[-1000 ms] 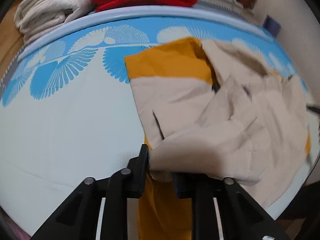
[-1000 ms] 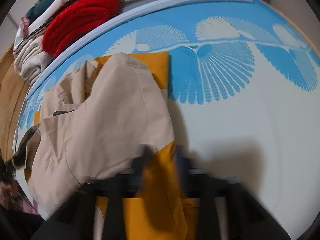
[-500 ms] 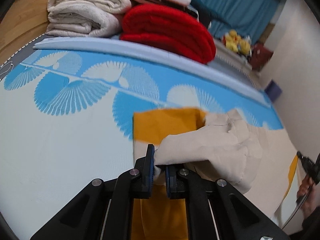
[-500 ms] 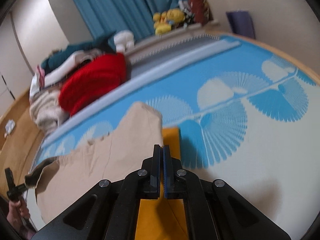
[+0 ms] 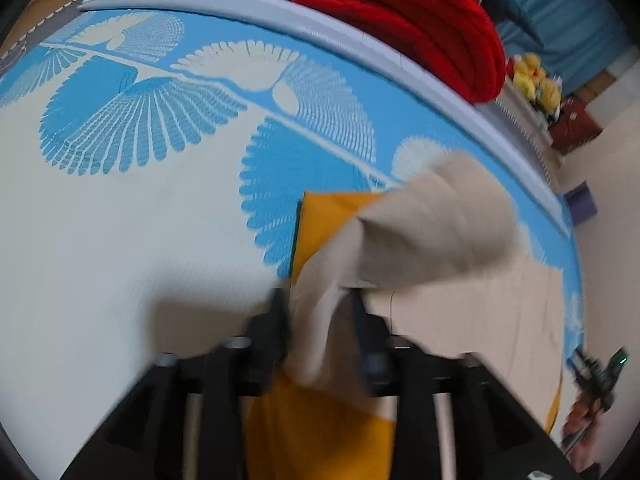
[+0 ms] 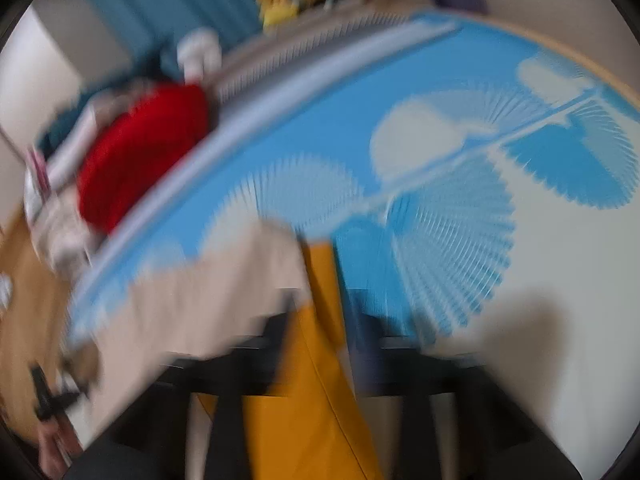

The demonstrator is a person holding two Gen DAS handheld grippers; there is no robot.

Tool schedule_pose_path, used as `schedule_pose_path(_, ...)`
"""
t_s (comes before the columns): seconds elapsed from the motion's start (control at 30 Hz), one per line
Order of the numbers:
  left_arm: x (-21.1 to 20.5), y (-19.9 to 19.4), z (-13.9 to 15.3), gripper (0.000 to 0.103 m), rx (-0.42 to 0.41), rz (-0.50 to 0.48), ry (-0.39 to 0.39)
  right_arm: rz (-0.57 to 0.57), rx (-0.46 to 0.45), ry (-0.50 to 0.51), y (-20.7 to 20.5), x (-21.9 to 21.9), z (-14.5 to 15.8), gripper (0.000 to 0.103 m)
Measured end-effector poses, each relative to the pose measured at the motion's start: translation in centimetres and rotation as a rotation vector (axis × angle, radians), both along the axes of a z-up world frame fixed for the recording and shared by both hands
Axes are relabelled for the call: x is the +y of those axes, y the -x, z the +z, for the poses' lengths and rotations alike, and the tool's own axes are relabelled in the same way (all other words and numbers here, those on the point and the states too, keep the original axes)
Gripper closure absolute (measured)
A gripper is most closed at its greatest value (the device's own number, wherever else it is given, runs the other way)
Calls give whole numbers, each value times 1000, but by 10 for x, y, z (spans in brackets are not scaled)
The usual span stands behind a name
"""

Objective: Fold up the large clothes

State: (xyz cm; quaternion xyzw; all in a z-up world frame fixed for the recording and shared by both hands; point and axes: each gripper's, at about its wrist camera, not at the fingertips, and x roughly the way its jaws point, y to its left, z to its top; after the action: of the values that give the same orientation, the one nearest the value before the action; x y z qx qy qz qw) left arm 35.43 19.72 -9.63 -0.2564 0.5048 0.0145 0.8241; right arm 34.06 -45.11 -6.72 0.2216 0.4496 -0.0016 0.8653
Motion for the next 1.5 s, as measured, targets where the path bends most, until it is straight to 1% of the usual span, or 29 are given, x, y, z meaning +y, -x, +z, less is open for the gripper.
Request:
schedule_pose_path(0.07,-2,-4,-2,58,-11,-17,2,72,43,15,-6,13,-13,31)
schedule_pose_path(0.1,-6,-8,-4,66,-12,-35,-17,104,58,22,-7,18,-17,32)
schedule_pose_path(0.13,-9,-12,-6,74,-12,-53,-24,133,73,35,-8,24,-20,36)
schedule_pose_path(0.17,-11,-14,-8,93,-8,-65,-26,160,84,84,-8,33,-20,42)
schedule_pose_path(0.2,-12,-16,-10,98,-6,-70,-35,175,87,124,-8,38,-21,67)
schedule_pose_path(0.23,-11,-17,-10,100,-14,-66,-49,192,86,155,-8,43,-20,96)
schedule_pose_path(0.33,-7,-18,4,102,-92,-13,-74,200,28,201,-2,51,-9,101)
schedule_pose_path(0.43,-3,-16,20,102,-186,26,-59,100,-104,171,10,40,21,102)
schedule_pose_path(0.5,-11,-21,19,102,-178,13,-107,27,-185,173,17,35,35,102)
schedule_pose_path(0.57,-19,-25,9,101,-138,-13,-160,-4,-155,229,15,39,28,102)
schedule_pose_path(0.6,-22,-27,4,94,-113,-25,-174,-7,-104,233,7,40,17,102)
schedule_pose_path(0.67,-28,-31,-9,91,-20,-49,-206,-18,32,249,-7,41,-10,102)
schedule_pose_path(0.73,-32,-28,-7,89,2,-67,-237,-4,136,243,-9,42,-32,101)
schedule_pose_path(0.77,-34,-23,0,83,-6,-75,-262,17,171,251,-10,45,-38,101)
schedule_pose_path(0.8,-36,-19,9,74,-25,-89,-268,17,166,275,-8,45,-36,95)
schedule_pose_path(0.83,-37,-14,16,70,-44,-105,-263,12,156,307,-7,47,-27,89)
schedule_pose_path(0.87,-39,-10,23,63,-63,-131,-255,-4,134,326,-4,46,-17,87)
schedule_pose_path(0.93,-46,-4,28,62,-66,-201,-240,-21,70,333,5,44,2,77)
schedule_pose_path(0.97,-49,0,28,62,-56,-247,-224,-15,14,339,13,44,16,74)
schedule_pose_path(1.03,-58,11,23,62,-23,-360,-152,45,-36,325,24,48,31,72)
schedule_pose_path(1.1,-64,21,12,59,44,-452,-59,173,-18,269,31,59,29,72)
schedule_pose_path(1.13,-68,27,5,57,79,-485,-41,242,12,247,33,65,24,72)
schedule_pose_path(1.17,-73,34,-3,56,122,-517,-63,309,55,241,40,71,15,72)
schedule_pose_path(1.2,-77,41,-11,56,169,-539,-125,359,99,261,44,77,6,72)
schedule_pose_path(1.23,-79,46,-20,56,210,-548,-180,399,150,314,48,83,-4,72)
schedule_pose_path(1.27,-78,51,-30,56,252,-546,-219,447,224,427,57,90,-22,72)
schedule_pose_path(1.33,-70,59,-36,54,285,-521,-222,477,270,486,69,88,-39,72)
schedule_pose_path(1.43,-64,71,-24,55,290,-512,-218,438,275,450,83,75,-34,72)
schedule_pose_path(1.5,-67,83,-18,58,280,-548,-201,421,281,440,92,70,-32,72)
